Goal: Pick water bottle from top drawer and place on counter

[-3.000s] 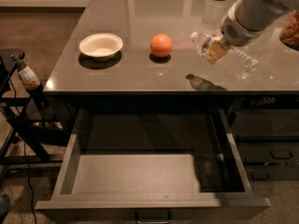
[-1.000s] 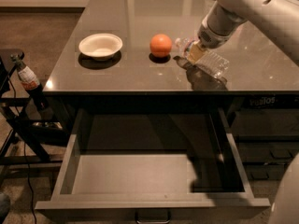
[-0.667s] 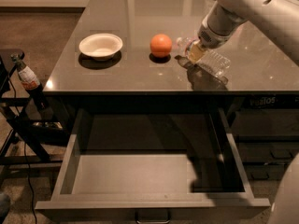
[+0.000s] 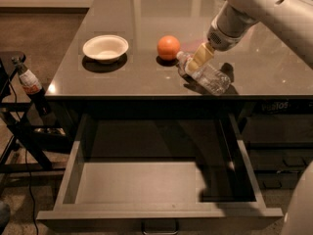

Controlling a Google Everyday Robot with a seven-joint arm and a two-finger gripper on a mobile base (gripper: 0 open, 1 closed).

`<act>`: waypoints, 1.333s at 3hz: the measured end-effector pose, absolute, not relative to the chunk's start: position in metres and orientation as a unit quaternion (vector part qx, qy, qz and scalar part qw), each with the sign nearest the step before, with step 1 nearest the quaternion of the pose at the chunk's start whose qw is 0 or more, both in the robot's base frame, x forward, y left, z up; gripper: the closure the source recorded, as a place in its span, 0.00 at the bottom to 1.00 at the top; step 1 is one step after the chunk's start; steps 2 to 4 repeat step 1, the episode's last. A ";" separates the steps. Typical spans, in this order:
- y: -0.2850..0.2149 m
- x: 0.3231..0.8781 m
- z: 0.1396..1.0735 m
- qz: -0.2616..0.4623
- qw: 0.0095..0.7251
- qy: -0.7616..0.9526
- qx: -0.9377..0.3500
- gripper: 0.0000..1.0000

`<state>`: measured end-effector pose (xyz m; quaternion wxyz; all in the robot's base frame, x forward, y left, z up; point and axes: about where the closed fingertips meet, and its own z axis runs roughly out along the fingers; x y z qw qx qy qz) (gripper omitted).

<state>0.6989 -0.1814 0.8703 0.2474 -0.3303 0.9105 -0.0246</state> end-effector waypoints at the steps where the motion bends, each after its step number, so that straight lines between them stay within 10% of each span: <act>1: -0.181 0.699 0.870 -0.025 0.247 0.911 -0.330 0.00; 4: -0.181 0.699 0.870 -0.025 0.247 0.911 -0.330 0.00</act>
Offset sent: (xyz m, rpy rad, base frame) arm 0.0000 0.0000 0.0000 0.0000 0.0000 0.0000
